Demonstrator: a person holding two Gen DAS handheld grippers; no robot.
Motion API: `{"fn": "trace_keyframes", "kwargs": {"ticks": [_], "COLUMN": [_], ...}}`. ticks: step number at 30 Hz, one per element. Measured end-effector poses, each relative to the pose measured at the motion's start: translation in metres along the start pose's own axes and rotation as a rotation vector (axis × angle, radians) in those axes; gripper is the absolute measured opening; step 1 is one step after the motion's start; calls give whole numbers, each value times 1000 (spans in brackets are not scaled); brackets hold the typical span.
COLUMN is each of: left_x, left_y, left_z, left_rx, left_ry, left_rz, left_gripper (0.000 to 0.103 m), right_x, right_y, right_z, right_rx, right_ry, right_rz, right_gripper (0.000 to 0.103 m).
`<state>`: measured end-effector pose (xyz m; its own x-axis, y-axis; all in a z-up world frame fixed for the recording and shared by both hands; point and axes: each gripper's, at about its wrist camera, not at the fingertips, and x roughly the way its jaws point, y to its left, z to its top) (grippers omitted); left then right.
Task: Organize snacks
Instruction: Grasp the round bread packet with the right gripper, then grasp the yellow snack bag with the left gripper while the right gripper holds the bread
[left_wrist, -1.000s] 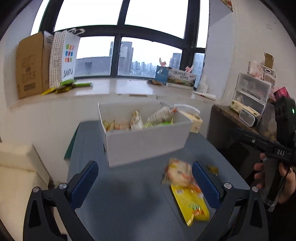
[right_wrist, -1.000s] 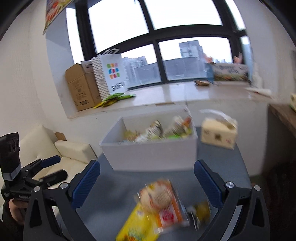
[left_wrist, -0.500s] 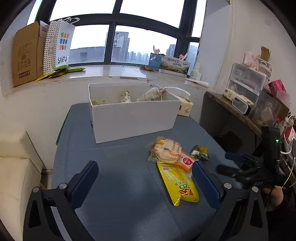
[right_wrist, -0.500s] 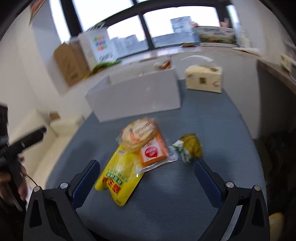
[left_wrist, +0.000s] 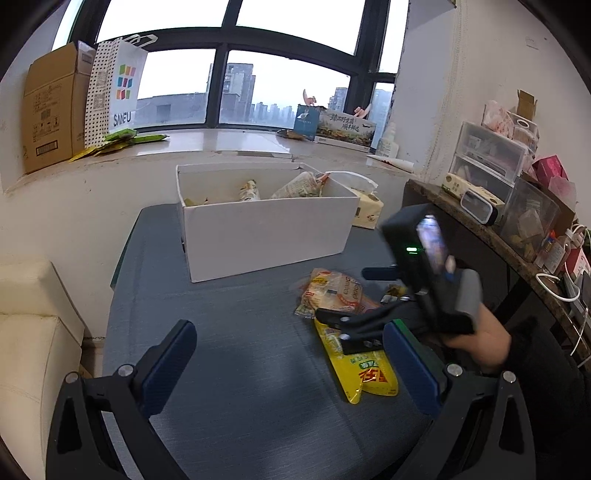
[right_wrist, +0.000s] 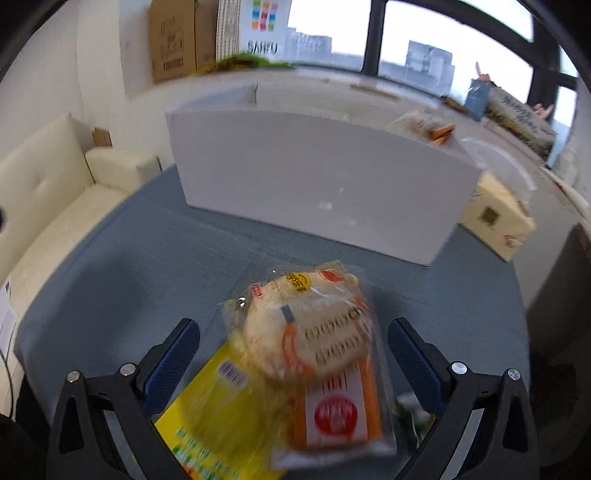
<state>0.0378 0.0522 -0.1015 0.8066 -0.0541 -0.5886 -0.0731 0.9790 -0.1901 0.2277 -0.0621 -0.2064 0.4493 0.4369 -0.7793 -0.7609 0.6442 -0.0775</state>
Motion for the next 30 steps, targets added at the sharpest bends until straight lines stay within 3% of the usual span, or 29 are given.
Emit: {"fn": "trace_keyframes", "kwargs": {"ticks": [6, 8, 11, 19, 23, 30], "left_x": [1, 2, 5, 19, 38, 100], "left_y": [10, 9, 7, -12, -40, -98], "left_z": [-1, -2, -3, -7, -11, -28], "left_rx": [-27, -28, -16, 38, 112, 259], "left_ry": [7, 10, 19, 67, 132, 307], "left_rz": [4, 5, 7, -16, -49, -49], "left_gripper": [103, 103, 103, 103, 103, 103], "right_x": [28, 29, 18, -38, -85, -148], "right_y": [-6, -9, -15, -33, -52, -68], "right_z": [3, 1, -2, -12, -27, -64], "right_rx": [14, 39, 69, 142, 241, 335], "right_ry": [70, 69, 28, -117, -203, -293], "right_rz": [0, 18, 44, 73, 109, 45], "right_gripper": [103, 87, 82, 82, 82, 82]}}
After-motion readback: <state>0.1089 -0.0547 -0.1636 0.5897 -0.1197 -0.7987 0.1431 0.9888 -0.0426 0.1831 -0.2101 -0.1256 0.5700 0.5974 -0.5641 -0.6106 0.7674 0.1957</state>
